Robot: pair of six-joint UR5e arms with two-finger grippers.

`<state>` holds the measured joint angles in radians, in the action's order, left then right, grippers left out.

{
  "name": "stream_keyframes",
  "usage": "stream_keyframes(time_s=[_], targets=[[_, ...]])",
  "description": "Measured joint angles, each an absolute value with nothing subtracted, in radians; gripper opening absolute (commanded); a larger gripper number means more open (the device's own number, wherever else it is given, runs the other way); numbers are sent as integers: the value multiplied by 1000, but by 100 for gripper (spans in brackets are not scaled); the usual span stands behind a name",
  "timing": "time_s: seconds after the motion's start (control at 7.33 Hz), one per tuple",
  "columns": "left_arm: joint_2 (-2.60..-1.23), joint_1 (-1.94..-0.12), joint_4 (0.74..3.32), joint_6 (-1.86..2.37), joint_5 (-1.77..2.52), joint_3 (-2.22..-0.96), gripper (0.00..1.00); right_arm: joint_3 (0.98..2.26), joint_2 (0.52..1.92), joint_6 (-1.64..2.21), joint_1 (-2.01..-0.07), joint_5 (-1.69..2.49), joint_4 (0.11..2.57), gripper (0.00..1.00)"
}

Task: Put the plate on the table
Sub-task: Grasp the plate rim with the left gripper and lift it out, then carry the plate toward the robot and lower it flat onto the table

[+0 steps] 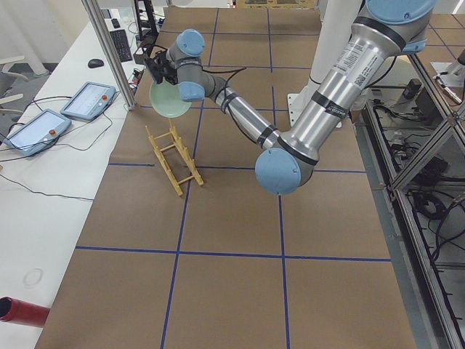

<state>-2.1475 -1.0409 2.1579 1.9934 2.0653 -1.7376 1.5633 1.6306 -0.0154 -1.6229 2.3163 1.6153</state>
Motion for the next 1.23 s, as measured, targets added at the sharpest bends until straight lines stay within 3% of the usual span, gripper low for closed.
stream_keyframes(time_s=[0.41,0.68,0.95,1.09,1.23], targets=[[-2305,-787,1448,1701,1992,-1795,0,1564,1631,-15,-1623,2316,1615,100],[-2358,-588,1249,1605,1883,-1691,0,1565,1631,-15,-1623,2316,1615,100],[-2410,-490,1215,1549,1829,-1554,0,1565,1631,-15,-1623,2316,1615,100],[-2419,-462,1213,1541,1799,-1524,22,1565,1631,-15,-1623,2316,1615,100],[-2421,-445,1213,1537,1775,-1511,76,1565,1631,-15,-1623,2316,1615,100]])
